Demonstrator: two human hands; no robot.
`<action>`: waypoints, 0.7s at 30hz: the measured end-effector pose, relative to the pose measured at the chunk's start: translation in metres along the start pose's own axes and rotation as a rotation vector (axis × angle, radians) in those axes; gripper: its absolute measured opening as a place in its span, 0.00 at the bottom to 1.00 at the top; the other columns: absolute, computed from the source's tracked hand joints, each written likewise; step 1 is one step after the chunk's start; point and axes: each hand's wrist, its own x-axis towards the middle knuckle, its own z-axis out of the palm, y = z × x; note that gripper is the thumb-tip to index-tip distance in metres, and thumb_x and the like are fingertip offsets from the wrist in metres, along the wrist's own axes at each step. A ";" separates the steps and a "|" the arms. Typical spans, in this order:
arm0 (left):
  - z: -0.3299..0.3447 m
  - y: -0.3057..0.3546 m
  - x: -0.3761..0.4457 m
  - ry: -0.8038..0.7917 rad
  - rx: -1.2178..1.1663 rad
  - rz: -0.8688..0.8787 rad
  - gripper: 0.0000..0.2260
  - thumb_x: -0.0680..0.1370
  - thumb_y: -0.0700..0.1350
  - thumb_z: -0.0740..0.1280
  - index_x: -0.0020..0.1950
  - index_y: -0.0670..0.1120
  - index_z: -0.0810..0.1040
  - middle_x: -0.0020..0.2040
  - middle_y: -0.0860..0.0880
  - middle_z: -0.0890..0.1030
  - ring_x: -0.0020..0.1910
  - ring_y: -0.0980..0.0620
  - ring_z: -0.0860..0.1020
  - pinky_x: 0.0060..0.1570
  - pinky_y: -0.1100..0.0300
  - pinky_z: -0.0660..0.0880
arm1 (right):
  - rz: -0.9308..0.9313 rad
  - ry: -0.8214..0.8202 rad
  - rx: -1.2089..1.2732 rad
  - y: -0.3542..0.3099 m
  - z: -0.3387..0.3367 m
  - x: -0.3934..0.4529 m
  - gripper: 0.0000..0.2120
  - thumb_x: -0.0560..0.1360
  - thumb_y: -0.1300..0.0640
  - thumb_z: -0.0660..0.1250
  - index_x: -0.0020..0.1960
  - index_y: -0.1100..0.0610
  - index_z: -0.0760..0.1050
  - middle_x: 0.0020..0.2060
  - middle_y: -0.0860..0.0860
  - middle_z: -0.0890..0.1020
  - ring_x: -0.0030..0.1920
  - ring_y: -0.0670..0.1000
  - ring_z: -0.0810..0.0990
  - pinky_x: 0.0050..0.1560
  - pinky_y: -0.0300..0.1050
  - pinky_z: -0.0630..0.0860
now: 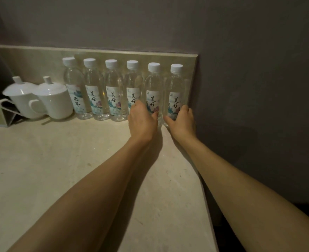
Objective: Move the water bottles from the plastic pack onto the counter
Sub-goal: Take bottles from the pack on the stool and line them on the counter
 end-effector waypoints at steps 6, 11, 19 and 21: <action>0.004 -0.001 0.003 -0.004 -0.012 -0.044 0.14 0.77 0.43 0.72 0.59 0.38 0.76 0.53 0.41 0.83 0.55 0.41 0.81 0.55 0.46 0.78 | -0.004 0.014 -0.005 -0.001 0.004 0.002 0.25 0.74 0.50 0.70 0.64 0.61 0.66 0.64 0.58 0.71 0.62 0.63 0.73 0.59 0.54 0.71; 0.010 -0.001 0.002 0.010 -0.025 -0.076 0.17 0.75 0.45 0.74 0.59 0.38 0.76 0.53 0.40 0.82 0.55 0.41 0.80 0.56 0.46 0.78 | -0.003 0.016 -0.002 0.001 0.005 0.005 0.26 0.74 0.50 0.71 0.65 0.61 0.66 0.64 0.58 0.71 0.62 0.63 0.73 0.59 0.54 0.71; 0.007 -0.003 0.008 0.036 0.038 -0.004 0.16 0.74 0.46 0.75 0.55 0.39 0.78 0.50 0.39 0.83 0.53 0.39 0.81 0.49 0.49 0.76 | 0.009 0.053 -0.017 -0.001 0.010 0.010 0.27 0.74 0.50 0.71 0.65 0.61 0.64 0.64 0.59 0.70 0.62 0.65 0.74 0.56 0.55 0.72; 0.008 -0.004 0.008 0.040 0.046 0.011 0.15 0.74 0.46 0.75 0.55 0.38 0.78 0.50 0.39 0.83 0.53 0.38 0.81 0.48 0.49 0.76 | 0.014 0.056 -0.018 -0.002 0.011 0.012 0.28 0.74 0.50 0.71 0.65 0.61 0.64 0.64 0.60 0.70 0.62 0.65 0.73 0.56 0.55 0.72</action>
